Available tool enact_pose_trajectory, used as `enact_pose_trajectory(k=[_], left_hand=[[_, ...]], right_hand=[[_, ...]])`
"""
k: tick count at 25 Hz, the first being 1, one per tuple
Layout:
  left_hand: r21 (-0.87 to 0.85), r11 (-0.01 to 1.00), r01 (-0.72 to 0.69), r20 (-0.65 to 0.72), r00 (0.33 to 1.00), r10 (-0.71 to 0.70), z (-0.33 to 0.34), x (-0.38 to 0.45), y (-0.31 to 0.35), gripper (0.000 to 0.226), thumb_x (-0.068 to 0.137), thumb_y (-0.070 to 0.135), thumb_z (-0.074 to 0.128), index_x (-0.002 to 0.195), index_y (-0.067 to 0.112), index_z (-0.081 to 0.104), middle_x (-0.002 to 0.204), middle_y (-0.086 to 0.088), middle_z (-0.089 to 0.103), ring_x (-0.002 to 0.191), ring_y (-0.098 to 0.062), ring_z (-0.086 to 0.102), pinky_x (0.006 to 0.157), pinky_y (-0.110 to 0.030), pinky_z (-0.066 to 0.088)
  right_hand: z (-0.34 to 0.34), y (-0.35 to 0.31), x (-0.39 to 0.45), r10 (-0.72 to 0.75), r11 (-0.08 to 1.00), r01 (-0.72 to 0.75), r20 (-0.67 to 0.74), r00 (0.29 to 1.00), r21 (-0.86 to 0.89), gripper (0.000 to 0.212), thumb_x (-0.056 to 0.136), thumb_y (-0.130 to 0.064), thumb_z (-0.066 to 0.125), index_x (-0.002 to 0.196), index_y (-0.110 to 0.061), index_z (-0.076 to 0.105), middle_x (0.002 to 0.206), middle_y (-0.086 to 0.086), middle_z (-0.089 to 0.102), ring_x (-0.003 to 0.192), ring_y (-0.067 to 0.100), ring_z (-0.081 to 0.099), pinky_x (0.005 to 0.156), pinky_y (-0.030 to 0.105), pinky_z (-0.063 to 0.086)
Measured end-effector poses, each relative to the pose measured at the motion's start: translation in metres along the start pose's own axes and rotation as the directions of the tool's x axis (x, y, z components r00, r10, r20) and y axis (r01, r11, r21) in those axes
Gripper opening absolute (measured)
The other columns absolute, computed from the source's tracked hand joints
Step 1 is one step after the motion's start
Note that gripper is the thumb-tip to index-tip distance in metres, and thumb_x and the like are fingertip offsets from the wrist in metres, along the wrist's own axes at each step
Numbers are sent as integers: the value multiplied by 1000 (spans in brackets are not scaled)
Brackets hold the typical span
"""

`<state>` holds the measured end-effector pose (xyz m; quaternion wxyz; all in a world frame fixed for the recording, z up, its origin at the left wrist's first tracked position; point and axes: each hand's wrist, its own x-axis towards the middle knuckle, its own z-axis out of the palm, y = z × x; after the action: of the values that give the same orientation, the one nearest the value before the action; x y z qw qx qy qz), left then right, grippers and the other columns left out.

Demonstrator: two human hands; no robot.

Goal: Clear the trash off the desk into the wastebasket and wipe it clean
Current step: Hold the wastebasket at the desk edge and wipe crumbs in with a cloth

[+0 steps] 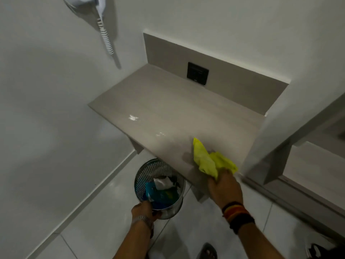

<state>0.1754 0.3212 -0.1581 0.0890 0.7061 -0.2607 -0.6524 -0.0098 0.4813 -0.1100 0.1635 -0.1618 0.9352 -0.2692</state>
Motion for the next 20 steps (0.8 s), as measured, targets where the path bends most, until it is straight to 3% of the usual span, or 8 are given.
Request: enact_pose_trajectory(k=[2,5,7,10,12,14,17,20], left_hand=[[86,996,2,20,1000,-3,-12,17,16,34,95,-7,52,129,-11,54,115,-27,63,82,-37,63,48,-35,61],[194,981,-19,44,999,10,-34,45,41,39,101,3,44,137,-11,48,133,-30,60,95,-37,64,81,-50,63],[222,975,-10,67,998,-5,-50,64,58,38,95,5,53,130,-11,54,129,-30,62,105,-42,68,87,-55,60],[253,967,13,123,991,-46,-71,101,78,40,68,4,68,105,-10,65,107,-31,70,96,-47,70,78,-63,60],[282,959,-15,121,992,-21,-77,116,85,34,60,6,68,93,-6,68,96,-28,73,87,-45,72,71,-65,60],[319,947,-27,122,992,-13,-81,124,97,24,63,7,68,86,-1,70,93,-28,74,83,-43,73,69,-63,61],[298,955,-3,128,991,-36,-78,128,117,22,76,-1,64,97,-4,70,100,-27,73,87,-44,72,67,-56,63],[225,974,18,153,987,-54,-70,133,139,33,82,-4,60,115,-10,65,112,-28,68,101,-48,68,58,-49,64]], right_hand=[[37,-17,-9,15,994,-22,-65,998,-105,62,84,-48,50,111,7,60,128,35,56,122,51,52,99,54,47],[70,-60,-1,30,995,-46,-183,983,-83,65,81,-38,62,127,6,48,157,35,22,138,54,36,105,62,41],[78,-82,10,26,983,-68,-236,971,-172,79,82,-37,57,151,-9,29,166,23,4,148,48,20,108,70,30],[97,-83,17,-30,944,-24,-159,987,-329,82,83,-51,30,157,-14,25,167,19,14,154,41,7,115,72,9],[112,-77,7,96,964,-136,-176,980,-229,83,85,-50,26,157,-8,25,165,23,16,153,42,6,118,68,6],[131,-96,2,284,942,-317,-244,927,-112,84,85,-45,31,156,-1,23,164,28,12,152,46,3,118,67,1],[153,-154,28,464,882,-470,-228,856,28,89,82,-45,33,156,2,16,163,32,2,151,49,-5,116,69,-6],[178,-219,76,456,890,-453,-154,876,60,86,91,-42,41,157,0,6,164,31,-9,151,48,-14,115,68,-11]])
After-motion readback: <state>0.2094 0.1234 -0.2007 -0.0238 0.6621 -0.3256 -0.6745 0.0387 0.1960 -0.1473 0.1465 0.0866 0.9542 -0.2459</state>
